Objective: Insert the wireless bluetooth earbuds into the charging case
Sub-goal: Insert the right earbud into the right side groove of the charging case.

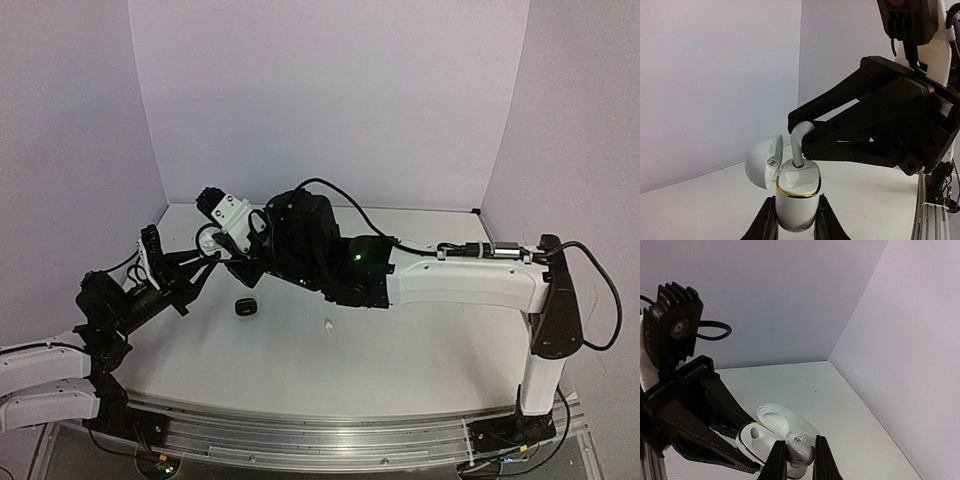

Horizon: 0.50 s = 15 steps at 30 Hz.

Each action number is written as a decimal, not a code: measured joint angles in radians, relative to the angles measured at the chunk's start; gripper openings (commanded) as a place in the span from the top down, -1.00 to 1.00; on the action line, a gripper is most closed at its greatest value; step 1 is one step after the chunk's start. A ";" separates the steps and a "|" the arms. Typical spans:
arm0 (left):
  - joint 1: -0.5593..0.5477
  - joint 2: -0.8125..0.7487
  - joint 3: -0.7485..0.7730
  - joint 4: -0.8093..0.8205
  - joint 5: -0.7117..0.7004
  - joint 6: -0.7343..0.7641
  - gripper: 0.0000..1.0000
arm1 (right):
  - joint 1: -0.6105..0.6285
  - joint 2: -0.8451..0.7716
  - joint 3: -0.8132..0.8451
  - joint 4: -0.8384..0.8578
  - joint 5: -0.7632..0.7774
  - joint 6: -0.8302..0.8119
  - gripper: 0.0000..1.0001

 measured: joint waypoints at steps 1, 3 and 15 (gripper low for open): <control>0.000 0.000 0.000 0.000 0.001 0.000 1.00 | 0.001 0.000 0.004 -0.006 0.003 0.000 0.99; 0.000 -0.001 0.000 0.000 0.002 0.000 1.00 | 0.002 0.000 0.005 -0.010 0.006 0.002 0.97; 0.000 -0.001 0.000 -0.001 0.004 -0.003 1.00 | 0.004 0.003 0.005 -0.017 0.014 0.003 0.83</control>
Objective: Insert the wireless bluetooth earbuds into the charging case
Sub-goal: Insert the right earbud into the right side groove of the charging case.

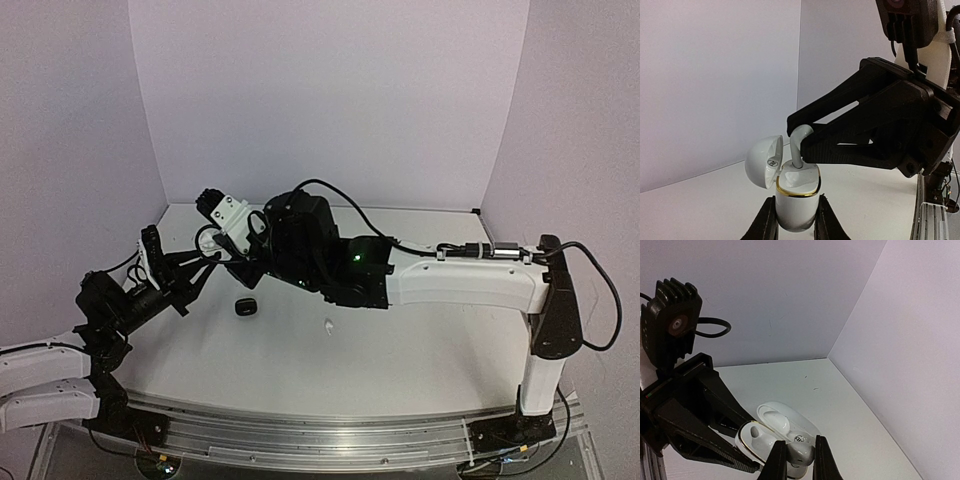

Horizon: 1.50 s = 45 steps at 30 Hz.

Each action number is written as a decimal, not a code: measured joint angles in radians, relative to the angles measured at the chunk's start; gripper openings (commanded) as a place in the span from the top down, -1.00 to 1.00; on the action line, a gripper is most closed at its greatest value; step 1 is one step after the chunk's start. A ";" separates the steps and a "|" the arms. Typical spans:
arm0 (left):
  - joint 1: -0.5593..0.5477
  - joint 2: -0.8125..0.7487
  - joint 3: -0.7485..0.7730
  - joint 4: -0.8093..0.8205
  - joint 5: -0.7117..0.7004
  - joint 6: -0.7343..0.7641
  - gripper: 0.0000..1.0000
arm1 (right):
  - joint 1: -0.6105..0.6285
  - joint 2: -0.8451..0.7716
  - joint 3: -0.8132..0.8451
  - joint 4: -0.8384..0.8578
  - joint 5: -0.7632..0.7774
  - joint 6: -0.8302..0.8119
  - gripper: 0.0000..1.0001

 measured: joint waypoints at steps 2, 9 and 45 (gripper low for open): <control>0.000 0.000 0.000 0.000 0.000 -0.001 1.00 | 0.001 0.000 0.000 0.000 0.002 0.002 0.83; 0.000 0.000 0.000 0.000 0.000 -0.001 1.00 | 0.002 0.000 -0.002 0.002 0.011 0.019 0.73; 0.005 0.000 0.001 -0.001 -0.014 -0.001 1.00 | 0.008 0.026 0.044 -0.048 0.055 0.089 0.72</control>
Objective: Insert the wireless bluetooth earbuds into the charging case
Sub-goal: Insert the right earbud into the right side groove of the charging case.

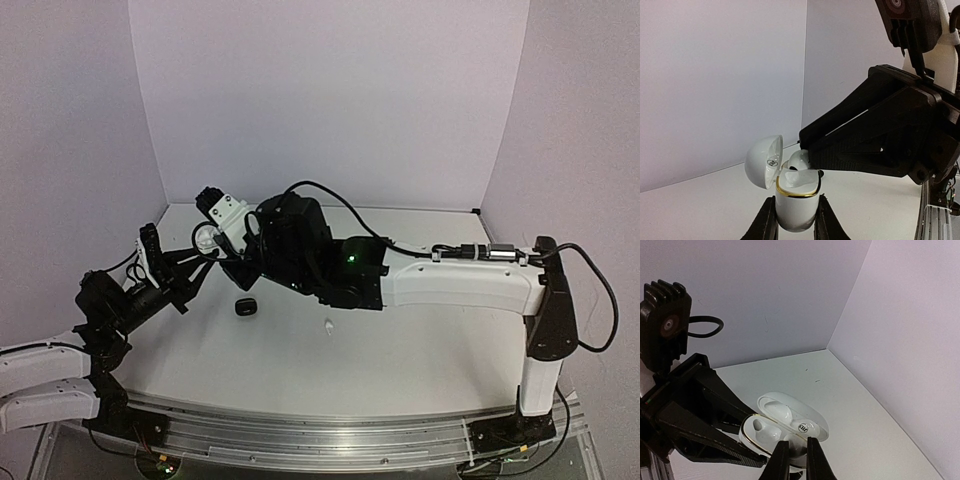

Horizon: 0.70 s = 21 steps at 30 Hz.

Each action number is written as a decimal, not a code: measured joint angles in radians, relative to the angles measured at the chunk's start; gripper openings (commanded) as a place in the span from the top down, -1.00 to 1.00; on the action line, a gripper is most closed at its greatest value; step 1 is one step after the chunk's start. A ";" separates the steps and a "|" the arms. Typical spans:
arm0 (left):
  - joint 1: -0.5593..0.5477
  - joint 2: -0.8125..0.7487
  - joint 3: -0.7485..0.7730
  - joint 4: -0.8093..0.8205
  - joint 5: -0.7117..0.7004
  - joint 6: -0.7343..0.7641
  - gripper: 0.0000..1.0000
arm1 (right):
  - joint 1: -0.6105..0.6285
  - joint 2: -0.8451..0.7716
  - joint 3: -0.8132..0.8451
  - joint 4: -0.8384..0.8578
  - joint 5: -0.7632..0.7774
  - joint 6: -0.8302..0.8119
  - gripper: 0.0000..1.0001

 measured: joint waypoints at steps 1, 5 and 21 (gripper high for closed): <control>0.000 0.000 0.000 0.000 0.000 0.000 1.00 | 0.000 0.000 0.001 -0.001 0.000 0.003 0.70; 0.000 0.000 0.000 -0.001 0.000 -0.001 1.00 | 0.000 0.000 0.001 -0.001 0.000 0.012 0.63; 0.000 -0.008 0.001 -0.033 -0.069 -0.022 1.00 | -0.047 -0.026 0.021 -0.058 -0.095 0.261 -0.07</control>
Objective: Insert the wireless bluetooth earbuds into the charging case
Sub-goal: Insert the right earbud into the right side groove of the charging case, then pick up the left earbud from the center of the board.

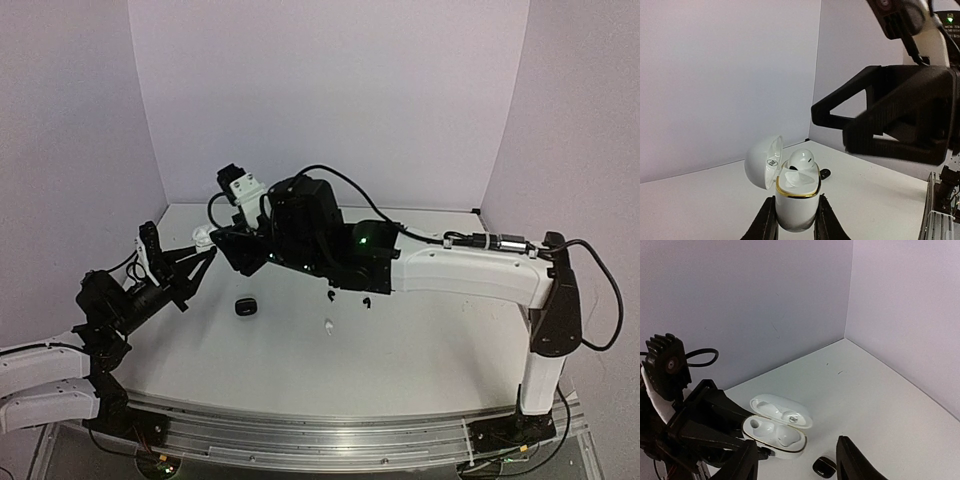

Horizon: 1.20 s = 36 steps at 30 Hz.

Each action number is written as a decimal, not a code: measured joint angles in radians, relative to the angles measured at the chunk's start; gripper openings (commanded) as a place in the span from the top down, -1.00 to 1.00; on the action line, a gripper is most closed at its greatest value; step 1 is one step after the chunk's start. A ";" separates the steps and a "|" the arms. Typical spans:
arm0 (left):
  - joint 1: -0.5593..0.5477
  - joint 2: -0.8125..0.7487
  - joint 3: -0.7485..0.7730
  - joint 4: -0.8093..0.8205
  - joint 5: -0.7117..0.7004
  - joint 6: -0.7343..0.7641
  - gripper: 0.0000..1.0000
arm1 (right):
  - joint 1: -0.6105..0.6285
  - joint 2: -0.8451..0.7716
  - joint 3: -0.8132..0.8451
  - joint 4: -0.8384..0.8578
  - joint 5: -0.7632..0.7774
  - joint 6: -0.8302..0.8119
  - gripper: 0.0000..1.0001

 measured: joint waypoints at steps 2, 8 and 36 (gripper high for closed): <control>0.000 0.000 0.001 -0.012 -0.022 0.010 1.00 | -0.044 -0.024 0.001 -0.058 -0.030 0.134 -0.08; 0.000 0.000 0.001 -0.040 -0.098 0.058 1.00 | -0.234 -0.008 0.126 -0.439 -0.038 0.499 -0.37; 0.000 -0.001 0.001 -0.041 -0.094 0.078 1.00 | -0.316 0.439 0.277 -1.075 -0.223 0.820 0.12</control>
